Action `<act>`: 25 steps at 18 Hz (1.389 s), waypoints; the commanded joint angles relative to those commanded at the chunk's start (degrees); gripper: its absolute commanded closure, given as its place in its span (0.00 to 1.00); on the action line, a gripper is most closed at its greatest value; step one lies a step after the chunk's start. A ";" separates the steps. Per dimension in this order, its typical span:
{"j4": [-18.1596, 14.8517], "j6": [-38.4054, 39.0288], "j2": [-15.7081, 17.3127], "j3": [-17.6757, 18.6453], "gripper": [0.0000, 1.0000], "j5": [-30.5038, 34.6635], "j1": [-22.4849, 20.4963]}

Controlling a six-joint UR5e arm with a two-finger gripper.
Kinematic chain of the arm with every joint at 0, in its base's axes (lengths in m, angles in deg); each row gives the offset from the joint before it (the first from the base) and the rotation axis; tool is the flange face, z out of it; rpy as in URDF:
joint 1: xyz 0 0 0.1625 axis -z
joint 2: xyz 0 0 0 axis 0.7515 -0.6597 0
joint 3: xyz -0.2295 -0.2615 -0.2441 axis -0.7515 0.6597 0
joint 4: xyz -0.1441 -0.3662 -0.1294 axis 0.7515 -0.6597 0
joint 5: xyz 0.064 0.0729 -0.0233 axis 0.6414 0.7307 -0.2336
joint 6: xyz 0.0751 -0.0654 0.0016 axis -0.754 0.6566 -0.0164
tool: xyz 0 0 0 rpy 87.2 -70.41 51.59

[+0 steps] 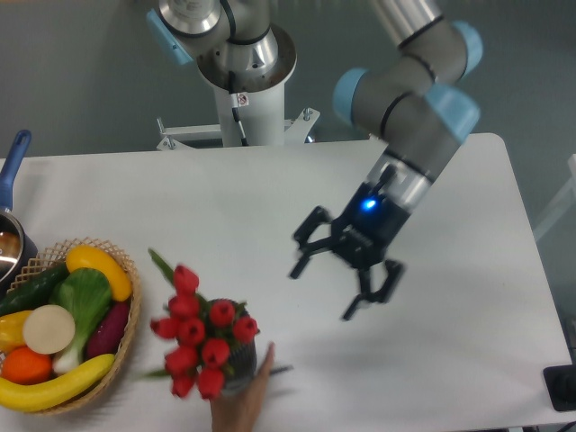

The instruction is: Insert the flowers into the vase

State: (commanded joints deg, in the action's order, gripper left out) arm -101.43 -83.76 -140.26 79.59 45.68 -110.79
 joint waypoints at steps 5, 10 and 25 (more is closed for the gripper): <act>-0.53 -0.09 4.75 0.52 0.00 12.31 -5.63; -5.87 -4.99 8.70 -0.44 0.00 15.49 -10.63; -29.00 -42.89 11.26 -6.32 0.00 24.37 -21.72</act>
State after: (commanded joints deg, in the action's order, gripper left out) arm -130.43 -126.64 -129.00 73.26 70.05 -132.51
